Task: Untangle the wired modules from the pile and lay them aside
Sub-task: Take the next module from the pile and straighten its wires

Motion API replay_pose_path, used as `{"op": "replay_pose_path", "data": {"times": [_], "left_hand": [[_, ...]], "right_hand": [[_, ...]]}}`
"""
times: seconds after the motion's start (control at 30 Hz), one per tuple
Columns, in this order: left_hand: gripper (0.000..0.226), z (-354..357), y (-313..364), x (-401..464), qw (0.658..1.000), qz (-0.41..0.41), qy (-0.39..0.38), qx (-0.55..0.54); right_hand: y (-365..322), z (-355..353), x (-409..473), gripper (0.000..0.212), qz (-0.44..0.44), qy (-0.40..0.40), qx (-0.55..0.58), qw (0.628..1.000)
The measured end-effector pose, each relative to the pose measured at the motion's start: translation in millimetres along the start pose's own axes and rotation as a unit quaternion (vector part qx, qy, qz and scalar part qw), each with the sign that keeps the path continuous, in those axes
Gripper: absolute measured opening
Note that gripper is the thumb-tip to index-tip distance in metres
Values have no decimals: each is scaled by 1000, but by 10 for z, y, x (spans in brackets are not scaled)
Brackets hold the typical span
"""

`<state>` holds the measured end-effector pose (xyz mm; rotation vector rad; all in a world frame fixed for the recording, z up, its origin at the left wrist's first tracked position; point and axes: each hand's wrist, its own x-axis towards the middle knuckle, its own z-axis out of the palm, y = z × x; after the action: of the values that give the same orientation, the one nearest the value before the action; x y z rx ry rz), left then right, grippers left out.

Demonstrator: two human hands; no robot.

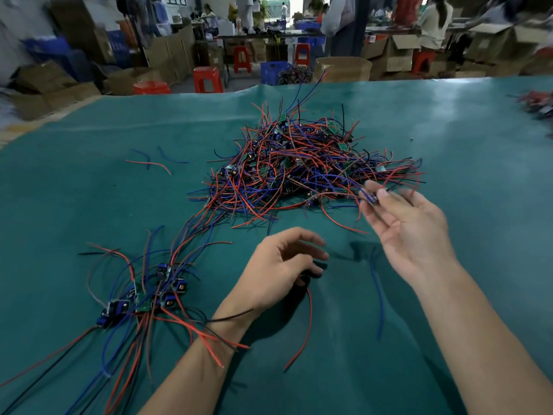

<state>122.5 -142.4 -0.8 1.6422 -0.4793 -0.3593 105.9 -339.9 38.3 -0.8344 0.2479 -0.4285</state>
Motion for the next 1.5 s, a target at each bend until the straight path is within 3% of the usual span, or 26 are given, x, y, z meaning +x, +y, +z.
{"op": "replay_pose_path", "data": {"times": [0.2, 0.3, 0.37, 0.47, 0.57, 0.67, 0.77, 0.83, 0.93, 0.97, 1.07, 1.13, 1.3, 1.5], "left_hand": [[24, 43, 6, 18, 998, 15, 41, -54], [49, 60, 45, 19, 994, -20, 61, -84], [54, 47, 63, 19, 994, -23, 56, -86], [30, 25, 78, 10, 998, -19, 35, -57], [13, 13, 63, 15, 998, -21, 39, -43], [12, 6, 54, 22, 997, -15, 48, -61], [11, -3, 23, 29, 996, -3, 67, -51], [12, -13, -7, 33, 996, 5, 81, -46], [16, -26, -35, 44, 993, 11, 100, -53], [17, -24, -37, 50, 993, 10, 101, -55], [16, -26, -42, 62, 995, 8, 91, -41], [13, -35, -52, 59, 997, 10, 74, -17], [20, -38, -60, 39, 997, -3, 77, -4], [21, -46, -55, 44, 998, 26, 53, 8]], "right_hand": [[266, 165, -189, 71, 67, -145, -60, 985], [348, 185, -220, 79, 59, -174, -110, 977], [382, 187, -220, 80, 56, -179, -126, 974], [436, 172, -223, 79, 19, -187, -174, 967], [503, 152, -219, 80, -41, -163, -287, 943], [550, 126, -198, 95, -79, -73, -414, 904], [573, 77, -159, 108, -72, 0, -451, 890], [558, 57, -144, 93, -95, 41, -451, 887], [469, 28, -106, 17, -185, 67, -466, 863], [433, 24, -101, 12, -183, 44, -469, 863], [436, 46, -133, 23, -98, -90, -458, 879], [500, 72, -166, 14, -76, -138, -437, 885], [464, 63, -133, 8, -44, -130, -325, 936], [432, -25, -6, 14, -175, -60, -418, 889]]}}
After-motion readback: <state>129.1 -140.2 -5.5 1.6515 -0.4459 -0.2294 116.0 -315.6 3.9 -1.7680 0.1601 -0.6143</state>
